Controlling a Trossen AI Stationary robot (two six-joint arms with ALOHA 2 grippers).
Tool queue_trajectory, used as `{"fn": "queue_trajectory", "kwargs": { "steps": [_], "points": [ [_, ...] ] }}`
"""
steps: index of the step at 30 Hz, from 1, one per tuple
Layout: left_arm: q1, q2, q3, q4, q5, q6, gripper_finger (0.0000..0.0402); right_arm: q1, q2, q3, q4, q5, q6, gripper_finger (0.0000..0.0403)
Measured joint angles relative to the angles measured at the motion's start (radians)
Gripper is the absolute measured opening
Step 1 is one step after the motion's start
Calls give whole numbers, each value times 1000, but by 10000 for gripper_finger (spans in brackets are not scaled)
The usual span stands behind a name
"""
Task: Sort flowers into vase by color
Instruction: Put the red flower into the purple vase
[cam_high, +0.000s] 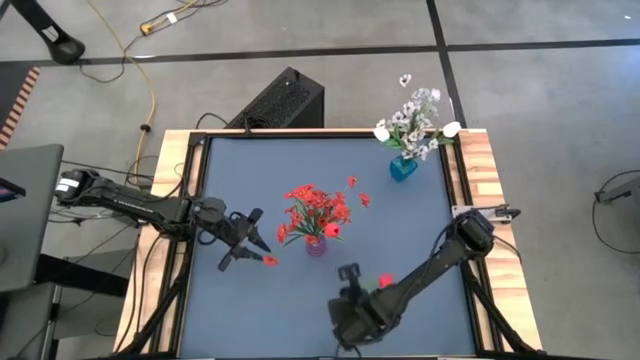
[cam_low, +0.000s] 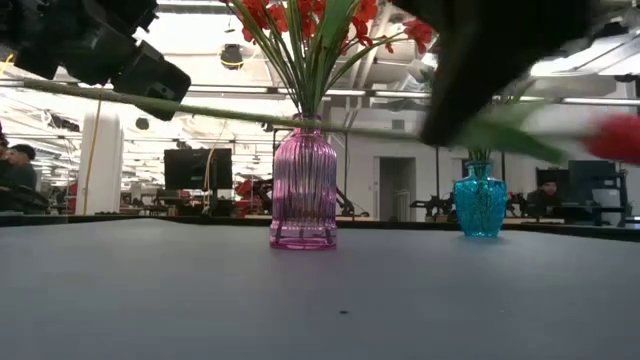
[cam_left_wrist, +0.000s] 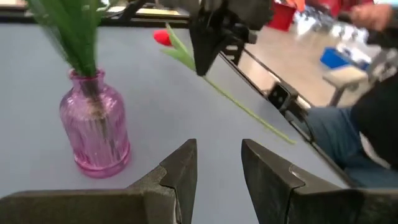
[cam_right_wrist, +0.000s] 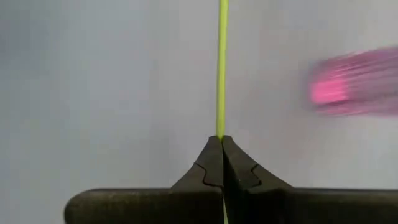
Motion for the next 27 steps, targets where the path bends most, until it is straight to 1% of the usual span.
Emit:
{"fn": "queue_trajectory", "kwargs": {
  "steps": [1,3,8,11,16,19,22,24,27],
  "points": [
    [0,0,0,4,-9,-28,113,-10,-1,20,-24,45,-55,15],
    [1,0,0,16,-11,-86,113,-28,1,43,-25,102,-183,15],
    [0,0,0,56,0,-233,113,-82,0,96,0,139,-502,15],
    [0,0,0,65,-18,-367,113,-104,2,97,39,231,-648,15],
    [-8,1,0,48,-89,-640,113,-120,1,97,106,410,-817,15],
    [-33,18,0,52,-169,-726,113,-117,6,97,140,487,-906,15],
    [-57,57,0,80,-232,-782,113,-116,6,97,173,509,-967,15],
    [-71,95,0,123,-239,-805,113,-116,6,97,202,510,-980,15],
    [-99,182,0,233,-241,-839,113,-116,6,97,226,512,-983,15]
  ]
}}
